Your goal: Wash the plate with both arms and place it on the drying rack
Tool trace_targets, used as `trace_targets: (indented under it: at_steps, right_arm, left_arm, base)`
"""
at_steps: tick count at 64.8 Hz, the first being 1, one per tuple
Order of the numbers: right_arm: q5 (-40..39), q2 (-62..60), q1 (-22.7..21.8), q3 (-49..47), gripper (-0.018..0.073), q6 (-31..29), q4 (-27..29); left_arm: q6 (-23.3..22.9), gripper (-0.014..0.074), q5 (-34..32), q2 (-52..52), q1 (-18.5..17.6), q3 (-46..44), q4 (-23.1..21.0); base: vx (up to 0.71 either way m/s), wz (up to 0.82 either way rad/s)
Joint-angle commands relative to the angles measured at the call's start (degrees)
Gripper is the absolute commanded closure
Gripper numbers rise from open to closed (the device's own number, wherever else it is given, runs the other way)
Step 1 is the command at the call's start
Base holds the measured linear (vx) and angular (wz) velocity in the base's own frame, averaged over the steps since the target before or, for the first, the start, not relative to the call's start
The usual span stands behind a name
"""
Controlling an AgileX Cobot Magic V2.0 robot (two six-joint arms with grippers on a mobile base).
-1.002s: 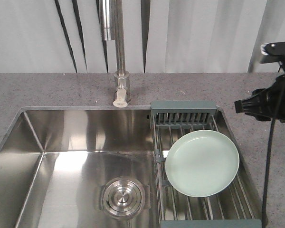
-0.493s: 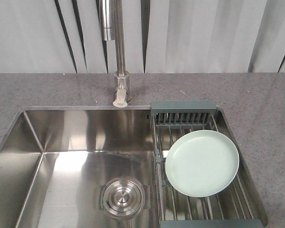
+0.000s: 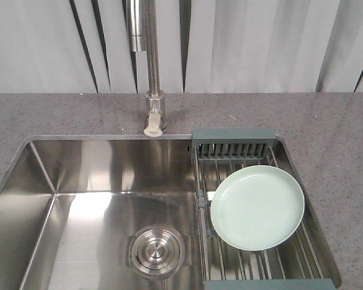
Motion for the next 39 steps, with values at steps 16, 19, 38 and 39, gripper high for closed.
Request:
trace_targets:
  at_steps: [16, 19, 38, 39]
  right_arm:
    - [-2.85, -1.05, -0.08, -0.14, 0.0230, -0.45, 0.78]
    - [-2.78, -1.05, -0.08, -0.14, 0.0230, -0.45, 0.77]
    - [-2.72, -1.05, -0.08, -0.14, 0.0230, -0.45, 0.77]
    - [-2.72, -1.05, -0.08, -0.14, 0.0230, -0.45, 0.77]
  left_arm:
    - [-0.45, 0.0133, -3.37, 0.41, 0.00, -1.37, -0.69]
    - [-0.45, 0.0133, -3.37, 0.41, 0.00, -1.37, -0.69]
    - [-0.45, 0.0133, -3.37, 0.41, 0.00, -1.37, -0.69]
    - [-0.45, 0.0133, -3.37, 0.41, 0.00, -1.37, -0.69]
  base:
    - [0.00, 0.00]
    - [0.00, 0.00]
    - [0.00, 0.00]
    - [0.00, 0.00]
